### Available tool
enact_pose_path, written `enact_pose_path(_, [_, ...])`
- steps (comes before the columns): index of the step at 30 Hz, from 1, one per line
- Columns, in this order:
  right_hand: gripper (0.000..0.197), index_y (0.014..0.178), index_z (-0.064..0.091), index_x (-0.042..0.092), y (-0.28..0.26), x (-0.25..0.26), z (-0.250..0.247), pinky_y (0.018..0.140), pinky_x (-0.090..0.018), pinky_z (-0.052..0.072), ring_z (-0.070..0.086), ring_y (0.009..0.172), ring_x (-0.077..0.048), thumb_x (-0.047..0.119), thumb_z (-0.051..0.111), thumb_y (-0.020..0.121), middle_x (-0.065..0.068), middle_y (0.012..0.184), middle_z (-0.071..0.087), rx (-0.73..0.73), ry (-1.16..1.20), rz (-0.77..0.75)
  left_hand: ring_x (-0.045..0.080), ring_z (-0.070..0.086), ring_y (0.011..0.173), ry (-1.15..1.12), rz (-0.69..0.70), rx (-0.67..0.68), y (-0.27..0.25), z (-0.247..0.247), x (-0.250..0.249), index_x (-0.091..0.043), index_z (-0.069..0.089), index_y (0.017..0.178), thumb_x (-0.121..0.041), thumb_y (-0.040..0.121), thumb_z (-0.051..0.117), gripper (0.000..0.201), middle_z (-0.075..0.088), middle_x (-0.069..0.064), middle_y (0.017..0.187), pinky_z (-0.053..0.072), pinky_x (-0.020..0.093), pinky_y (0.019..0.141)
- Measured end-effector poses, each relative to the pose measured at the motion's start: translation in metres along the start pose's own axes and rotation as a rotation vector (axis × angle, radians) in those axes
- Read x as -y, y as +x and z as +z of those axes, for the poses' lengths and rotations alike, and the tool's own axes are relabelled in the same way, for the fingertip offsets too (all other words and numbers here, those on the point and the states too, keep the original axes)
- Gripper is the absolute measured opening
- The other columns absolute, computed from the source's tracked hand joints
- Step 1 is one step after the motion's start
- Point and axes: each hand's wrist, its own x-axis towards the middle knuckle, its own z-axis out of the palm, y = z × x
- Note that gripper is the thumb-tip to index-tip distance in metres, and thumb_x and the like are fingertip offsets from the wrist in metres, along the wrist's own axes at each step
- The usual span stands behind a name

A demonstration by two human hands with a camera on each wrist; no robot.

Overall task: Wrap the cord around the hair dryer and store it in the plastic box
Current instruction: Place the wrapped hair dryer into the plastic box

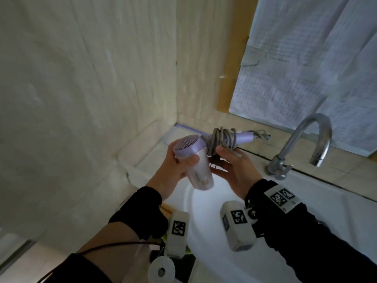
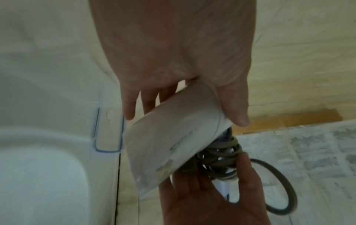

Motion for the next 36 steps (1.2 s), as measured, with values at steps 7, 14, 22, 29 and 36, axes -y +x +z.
enact_pose_path(7, [0.008, 0.093, 0.063, 0.015, 0.06, 0.021, 0.044, 0.082, -0.035, 0.052, 0.065, 0.08, -0.017, 0.018, 0.059, 0.087, 0.005, 0.075, 0.069, 0.132, -0.076, -0.035, 0.003, 0.065, 0.079, 0.106, 0.06, -0.21, 0.035, -0.049, -0.044, -0.02, 0.05, 0.109, -0.004, 0.08, 0.066, 0.036, 0.06, -0.001, 0.101, 0.052, 0.019, 0.067])
enact_pose_path(14, [0.033, 0.109, 0.063, 0.007, 0.15, 0.003, 0.085, 0.092, -0.045, 0.051, 0.059, 0.088, -0.025, 0.028, 0.062, 0.083, -0.009, 0.094, 0.06, 0.276, -0.154, 0.143, 0.015, 0.061, 0.084, 0.102, 0.072, -0.534, 0.063, -0.09, -0.043, -0.016, 0.047, 0.118, -0.007, 0.086, 0.061, 0.036, 0.06, 0.005, 0.109, 0.053, 0.023, 0.067])
enact_pose_path(22, [0.022, 0.092, 0.06, 0.011, 0.207, -0.052, 0.1, 0.072, -0.04, 0.053, 0.049, 0.077, -0.026, 0.032, 0.061, 0.085, -0.008, 0.074, 0.046, 0.327, -0.312, 0.513, 0.03, 0.064, 0.1, 0.183, -0.307, -0.654, 0.081, -0.136, -0.004, -0.01, 0.051, 0.121, -0.027, 0.083, 0.064, 0.043, 0.06, 0.013, 0.121, 0.055, 0.032, 0.069])
enact_pose_path(29, [0.017, 0.1, 0.058, 0.008, 0.227, -0.081, 0.107, 0.055, -0.032, 0.042, 0.04, 0.055, -0.021, 0.02, 0.056, 0.089, -0.009, 0.069, 0.044, 0.276, -0.331, 0.61, 0.035, 0.062, 0.104, 0.305, -0.574, -0.543, 0.1, -0.145, 0.006, 0.001, 0.051, 0.118, -0.014, 0.081, 0.055, 0.04, 0.059, 0.023, 0.121, 0.057, 0.043, 0.077])
enact_pose_path(36, [0.058, 0.125, 0.055, 0.008, 0.242, -0.091, 0.112, 0.069, -0.041, 0.058, 0.063, 0.083, -0.028, 0.028, 0.073, 0.074, -0.01, 0.115, 0.064, 0.341, -0.507, 0.753, 0.03, 0.058, 0.074, 0.474, -0.756, -0.488, 0.112, -0.151, 0.019, 0.004, 0.06, 0.117, -0.002, 0.088, 0.041, 0.035, 0.065, 0.024, 0.107, 0.049, 0.034, 0.062])
